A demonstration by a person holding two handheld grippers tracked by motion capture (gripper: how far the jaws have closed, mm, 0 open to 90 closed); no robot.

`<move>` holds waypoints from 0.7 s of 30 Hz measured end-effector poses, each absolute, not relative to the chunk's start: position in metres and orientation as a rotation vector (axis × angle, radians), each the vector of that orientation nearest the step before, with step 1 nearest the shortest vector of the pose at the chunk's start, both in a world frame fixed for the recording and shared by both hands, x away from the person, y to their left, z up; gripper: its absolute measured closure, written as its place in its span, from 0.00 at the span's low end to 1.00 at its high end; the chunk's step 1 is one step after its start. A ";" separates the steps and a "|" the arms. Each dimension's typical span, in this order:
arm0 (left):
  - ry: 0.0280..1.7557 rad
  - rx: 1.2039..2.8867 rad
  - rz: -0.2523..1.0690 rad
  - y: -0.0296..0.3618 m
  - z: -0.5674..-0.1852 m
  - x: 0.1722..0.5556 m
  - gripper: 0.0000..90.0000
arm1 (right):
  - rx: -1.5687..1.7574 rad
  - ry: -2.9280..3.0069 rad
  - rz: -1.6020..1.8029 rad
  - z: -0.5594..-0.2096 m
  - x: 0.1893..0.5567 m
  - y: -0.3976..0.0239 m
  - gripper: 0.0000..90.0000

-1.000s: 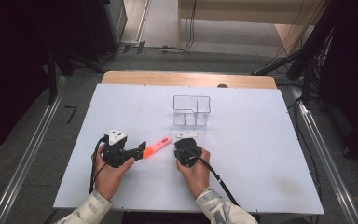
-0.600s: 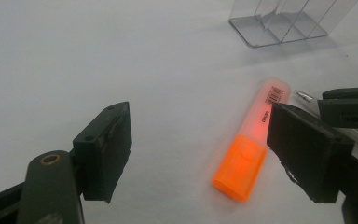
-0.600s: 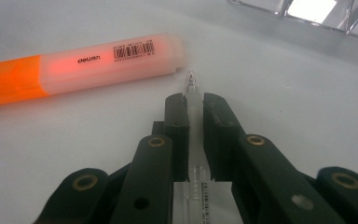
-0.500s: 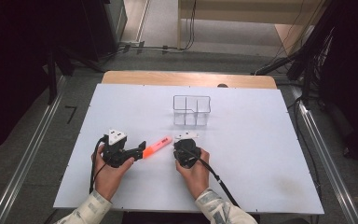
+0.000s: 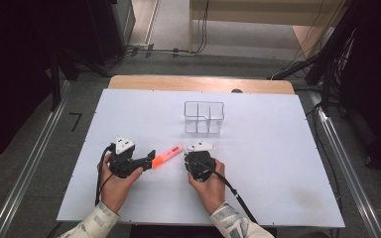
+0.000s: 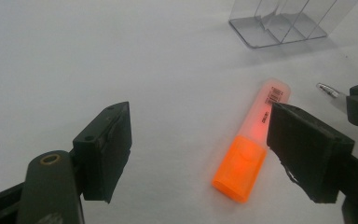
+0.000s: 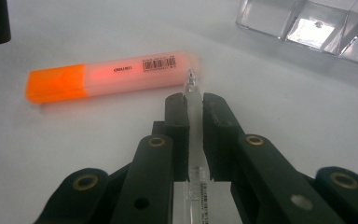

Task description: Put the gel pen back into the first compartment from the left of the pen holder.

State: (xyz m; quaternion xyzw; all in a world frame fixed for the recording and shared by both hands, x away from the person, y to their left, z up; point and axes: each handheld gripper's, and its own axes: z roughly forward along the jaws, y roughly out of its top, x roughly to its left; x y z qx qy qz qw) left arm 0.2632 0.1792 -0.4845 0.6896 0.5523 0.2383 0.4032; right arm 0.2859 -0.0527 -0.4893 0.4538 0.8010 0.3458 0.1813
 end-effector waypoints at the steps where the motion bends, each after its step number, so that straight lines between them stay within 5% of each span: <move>1: 1.395 1.742 0.602 0.179 -0.484 0.263 0.25 | 1.281 2.260 0.987 -0.489 0.285 -0.053 0.88; 21: 1.398 1.740 0.604 0.179 -0.485 0.263 0.25 | 1.238 2.242 1.091 -0.455 0.283 -0.072 0.88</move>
